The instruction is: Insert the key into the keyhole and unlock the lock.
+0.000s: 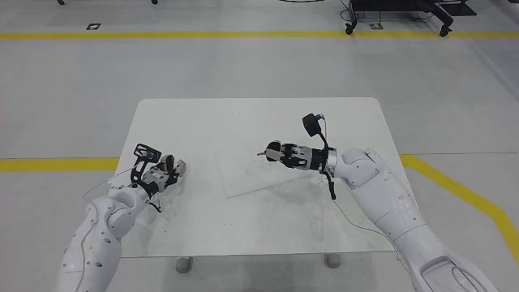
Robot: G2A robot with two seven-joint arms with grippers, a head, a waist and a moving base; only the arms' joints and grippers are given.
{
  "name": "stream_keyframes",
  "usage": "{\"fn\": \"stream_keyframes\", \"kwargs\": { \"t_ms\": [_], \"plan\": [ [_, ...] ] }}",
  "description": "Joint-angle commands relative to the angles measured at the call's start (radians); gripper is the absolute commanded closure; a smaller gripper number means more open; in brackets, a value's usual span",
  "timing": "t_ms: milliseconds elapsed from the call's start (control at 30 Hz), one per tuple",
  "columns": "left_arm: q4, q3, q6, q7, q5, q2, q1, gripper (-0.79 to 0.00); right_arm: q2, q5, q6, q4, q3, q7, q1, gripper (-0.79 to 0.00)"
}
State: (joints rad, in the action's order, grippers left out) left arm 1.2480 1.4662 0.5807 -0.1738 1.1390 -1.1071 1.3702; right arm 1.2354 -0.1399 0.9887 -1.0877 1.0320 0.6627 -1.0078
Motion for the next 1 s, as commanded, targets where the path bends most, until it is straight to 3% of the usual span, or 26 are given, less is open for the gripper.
{"fn": "stream_keyframes", "kwargs": {
  "t_ms": [0, 400, 667, 967],
  "plan": [
    [-0.003, -0.003, 0.002, 0.0, -0.002, 0.0, -0.003, 0.0, 0.0, 0.0, 0.0, 0.0, 0.0, 0.0, 0.0, 0.0],
    [-0.018, -0.011, 0.02, -0.026, -0.006, 0.006, -0.018, 0.0, 0.0, 0.0, 0.0, 0.0, 0.0, 0.0, 0.0, 0.0],
    [-0.042, -0.02, 0.147, -0.019, -0.282, -0.004, -0.043, 0.0, 0.0, 0.0, 0.0, 0.0, 0.0, 0.0, 0.0, 0.0],
    [-0.018, -0.032, 0.135, -0.05, -0.271, -0.004, -0.053, 0.0, 0.0, 0.0, 0.0, 0.0, 0.0, 0.0, 0.0, 0.0]
  ]
}}
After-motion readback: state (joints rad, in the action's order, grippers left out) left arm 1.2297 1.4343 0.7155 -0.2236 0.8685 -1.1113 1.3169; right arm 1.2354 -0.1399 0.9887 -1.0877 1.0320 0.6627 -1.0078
